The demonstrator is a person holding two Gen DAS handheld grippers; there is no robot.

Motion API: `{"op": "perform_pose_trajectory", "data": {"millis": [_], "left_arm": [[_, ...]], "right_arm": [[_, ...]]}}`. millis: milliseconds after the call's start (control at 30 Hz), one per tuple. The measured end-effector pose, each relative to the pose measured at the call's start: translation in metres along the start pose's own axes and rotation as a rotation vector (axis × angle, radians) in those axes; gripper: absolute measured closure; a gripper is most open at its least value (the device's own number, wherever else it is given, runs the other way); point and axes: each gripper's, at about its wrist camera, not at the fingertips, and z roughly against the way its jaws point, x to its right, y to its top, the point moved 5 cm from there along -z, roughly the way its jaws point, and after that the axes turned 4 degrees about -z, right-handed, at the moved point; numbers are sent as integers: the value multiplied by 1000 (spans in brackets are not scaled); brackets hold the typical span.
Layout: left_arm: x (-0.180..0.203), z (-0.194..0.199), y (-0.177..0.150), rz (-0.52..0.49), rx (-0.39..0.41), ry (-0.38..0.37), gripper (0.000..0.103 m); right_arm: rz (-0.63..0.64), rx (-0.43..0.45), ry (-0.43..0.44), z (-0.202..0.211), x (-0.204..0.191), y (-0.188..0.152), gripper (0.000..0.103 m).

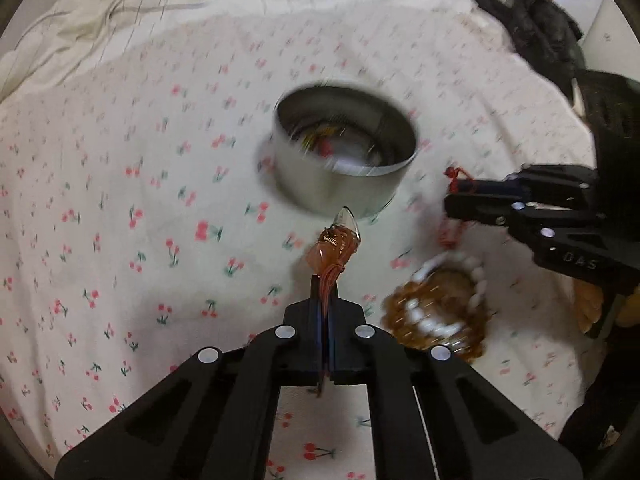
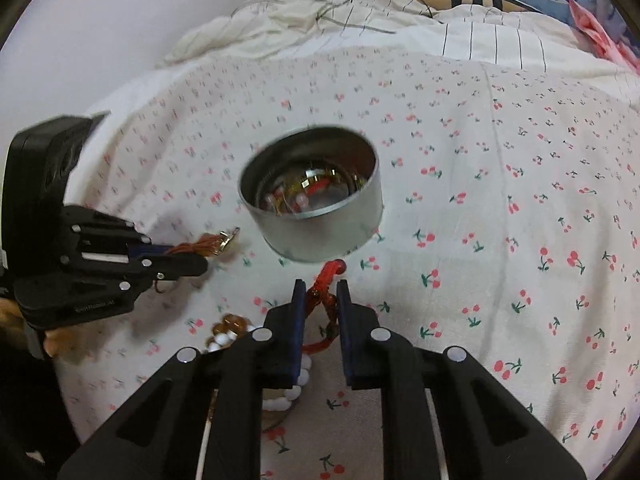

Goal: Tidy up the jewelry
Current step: 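Carry both bracelets over the silver tin and open both grippers to drop them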

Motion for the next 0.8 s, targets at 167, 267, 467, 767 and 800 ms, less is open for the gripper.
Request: {"op": "perform_pose_trajectory", "data": {"millis": [167,267,467,767,800], "left_arm": [[1,18,12,10,53,-10,101],[7,26,18,9,80,-10,101],[19,31,50,29,146,-23,101],[-3,-1,86,104,133,-23,101],[-4,-6,85,101,121,-15,101]], "right_arm": [[-68,53,88,17,6,10,88],[-74,114,136,31,3,20,88],[-62,227,191,52,-8,44,88],[-72,212,127,21,-5,73,88],[-77,206,121,17,-4,73,88]]}}
